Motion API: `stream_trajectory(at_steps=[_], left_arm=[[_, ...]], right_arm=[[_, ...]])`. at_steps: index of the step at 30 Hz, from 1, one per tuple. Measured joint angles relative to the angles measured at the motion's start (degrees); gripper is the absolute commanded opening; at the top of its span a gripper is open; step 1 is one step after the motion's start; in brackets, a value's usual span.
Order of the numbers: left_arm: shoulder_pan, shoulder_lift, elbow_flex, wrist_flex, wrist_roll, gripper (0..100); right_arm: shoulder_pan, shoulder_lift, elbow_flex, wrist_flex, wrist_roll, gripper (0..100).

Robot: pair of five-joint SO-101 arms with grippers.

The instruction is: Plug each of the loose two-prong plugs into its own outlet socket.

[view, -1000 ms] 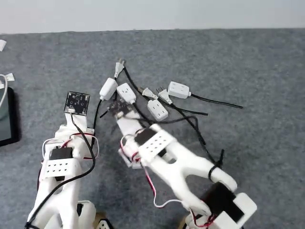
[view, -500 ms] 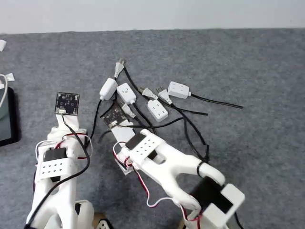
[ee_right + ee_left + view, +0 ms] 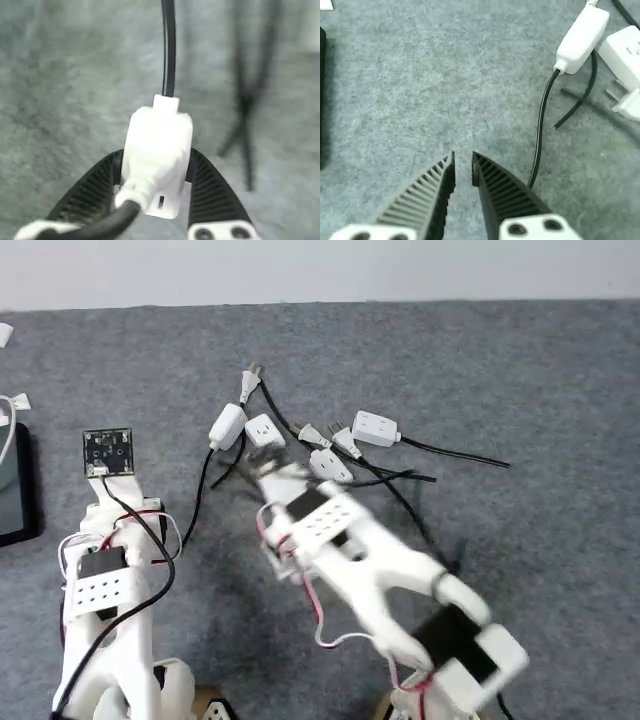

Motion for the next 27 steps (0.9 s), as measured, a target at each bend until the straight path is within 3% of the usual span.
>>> stream_trajectory(at_steps=[11, 18, 27], left_arm=[[0.0, 18.6, -14.6, 3.8, 0.4, 6], [0.0, 20.0, -15.9, 5.0, 0.4, 6], [1.1, 20.0, -15.9, 5.3, -0.6, 6]], right_arm=[[24.0, -19.7, 0.0, 12.0, 9.4, 0.9], [48.7, -21.0, 0.0, 13.3, 13.9, 0.9], [81.1, -21.1, 13.4, -6.0, 23.8, 0.9]])
